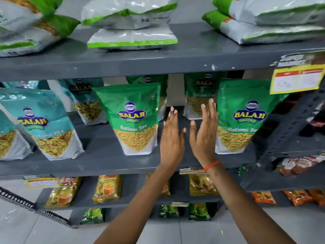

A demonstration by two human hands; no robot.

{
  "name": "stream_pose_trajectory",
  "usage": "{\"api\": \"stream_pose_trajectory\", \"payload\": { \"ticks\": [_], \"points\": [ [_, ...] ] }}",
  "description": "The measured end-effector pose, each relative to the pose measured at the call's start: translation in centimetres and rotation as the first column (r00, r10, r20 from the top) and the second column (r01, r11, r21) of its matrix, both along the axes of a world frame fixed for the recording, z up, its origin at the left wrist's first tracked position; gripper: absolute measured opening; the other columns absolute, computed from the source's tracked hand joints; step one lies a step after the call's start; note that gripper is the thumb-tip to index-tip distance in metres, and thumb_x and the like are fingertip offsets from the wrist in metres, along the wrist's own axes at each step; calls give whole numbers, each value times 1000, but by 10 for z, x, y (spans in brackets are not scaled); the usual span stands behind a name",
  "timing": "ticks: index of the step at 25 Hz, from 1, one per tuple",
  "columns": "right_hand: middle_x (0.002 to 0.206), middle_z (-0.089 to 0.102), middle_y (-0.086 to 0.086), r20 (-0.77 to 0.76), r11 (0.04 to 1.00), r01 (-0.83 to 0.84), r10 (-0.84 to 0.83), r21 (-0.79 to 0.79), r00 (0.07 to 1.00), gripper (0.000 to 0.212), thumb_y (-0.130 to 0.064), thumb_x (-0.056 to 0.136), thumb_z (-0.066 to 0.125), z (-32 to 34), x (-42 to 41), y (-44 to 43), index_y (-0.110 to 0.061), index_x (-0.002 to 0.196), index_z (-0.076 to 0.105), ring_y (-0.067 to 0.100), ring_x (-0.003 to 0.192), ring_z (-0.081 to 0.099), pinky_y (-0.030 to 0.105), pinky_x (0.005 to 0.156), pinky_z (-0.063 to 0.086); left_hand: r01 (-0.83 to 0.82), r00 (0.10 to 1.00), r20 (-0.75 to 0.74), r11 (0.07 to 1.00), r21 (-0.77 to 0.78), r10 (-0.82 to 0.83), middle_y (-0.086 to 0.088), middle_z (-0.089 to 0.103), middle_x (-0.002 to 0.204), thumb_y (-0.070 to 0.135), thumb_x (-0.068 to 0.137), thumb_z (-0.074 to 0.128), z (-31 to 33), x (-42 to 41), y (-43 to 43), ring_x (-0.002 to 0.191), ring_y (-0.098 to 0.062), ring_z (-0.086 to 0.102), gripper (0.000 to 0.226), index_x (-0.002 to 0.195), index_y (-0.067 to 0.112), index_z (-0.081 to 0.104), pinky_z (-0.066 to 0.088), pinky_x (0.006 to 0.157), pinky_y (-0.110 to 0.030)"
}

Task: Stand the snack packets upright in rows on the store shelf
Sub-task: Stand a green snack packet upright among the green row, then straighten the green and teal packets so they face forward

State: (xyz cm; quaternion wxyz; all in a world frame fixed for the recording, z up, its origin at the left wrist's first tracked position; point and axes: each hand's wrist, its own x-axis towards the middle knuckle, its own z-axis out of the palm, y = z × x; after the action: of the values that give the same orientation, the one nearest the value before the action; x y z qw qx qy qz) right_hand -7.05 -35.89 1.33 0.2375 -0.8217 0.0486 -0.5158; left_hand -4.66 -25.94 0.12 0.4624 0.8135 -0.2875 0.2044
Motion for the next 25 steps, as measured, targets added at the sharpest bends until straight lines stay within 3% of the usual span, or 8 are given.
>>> {"api": "stream_pose_trajectory", "payload": {
  "ticks": [4,7,9,12,14,16,21,25],
  "points": [
    [155,12,22,-95,986,159,-155,42,983,66,-21,96,46,-24,-30,-56,-4,147,9,29,147,5,45,122,10,117,972,-199,993,-35,-121,2,20,158,35,94,45,-19,-9,-60,139,-6,23,67,148,29,6,32,105,-22],
    [157,2,26,-179,947,213,-173,240,969,77,-36,94,46,-41,-44,-86,0,147,3,28,148,-2,34,122,5,237,878,-427,971,-4,-216,-7,21,157,24,87,62,-37,-7,-97,142,-19,25,83,149,18,8,30,110,-30],
    [158,0,23,-190,868,167,-86,467,978,90,-49,89,48,-52,-48,-94,-1,148,0,27,148,2,29,121,10,306,824,-507,952,24,-252,-10,19,158,22,81,70,-48,-4,-111,145,-23,19,91,149,12,9,24,115,-36],
    [158,16,17,-181,705,109,28,701,983,113,-74,72,50,-66,-51,-102,-8,148,-1,27,145,21,41,117,27,356,712,-629,933,-59,-312,-4,36,151,26,78,73,-58,0,-116,136,-20,37,84,144,18,23,37,104,-29],
    [155,25,16,-199,686,114,45,719,979,117,-80,67,48,-70,-50,-106,-9,148,3,28,143,27,49,115,30,331,683,-666,940,-84,-300,-2,51,138,29,80,70,-66,-1,-114,125,-22,50,68,137,23,33,43,91,-26],
    [154,24,17,-252,693,149,48,705,966,117,-82,67,46,-69,-45,-103,-8,148,5,29,142,26,51,114,30,272,709,-657,959,-82,-257,0,59,127,29,83,67,-73,0,-107,116,-23,57,54,129,23,39,47,85,-27],
    [154,22,19,-315,762,111,126,638,940,96,-53,82,58,-74,-31,-79,-10,149,4,31,142,26,52,114,30,151,766,-625,987,-50,-149,-8,63,126,23,84,66,-76,16,-75,112,-25,61,48,124,18,42,52,93,-44],
    [155,22,16,-320,773,96,144,627,936,102,-69,76,49,-77,-31,-83,-14,149,4,29,141,28,44,115,31,129,781,-617,991,13,-94,-8,63,126,23,83,66,-73,11,-72,111,-27,61,49,125,19,40,52,92,-48]
  ]
}}
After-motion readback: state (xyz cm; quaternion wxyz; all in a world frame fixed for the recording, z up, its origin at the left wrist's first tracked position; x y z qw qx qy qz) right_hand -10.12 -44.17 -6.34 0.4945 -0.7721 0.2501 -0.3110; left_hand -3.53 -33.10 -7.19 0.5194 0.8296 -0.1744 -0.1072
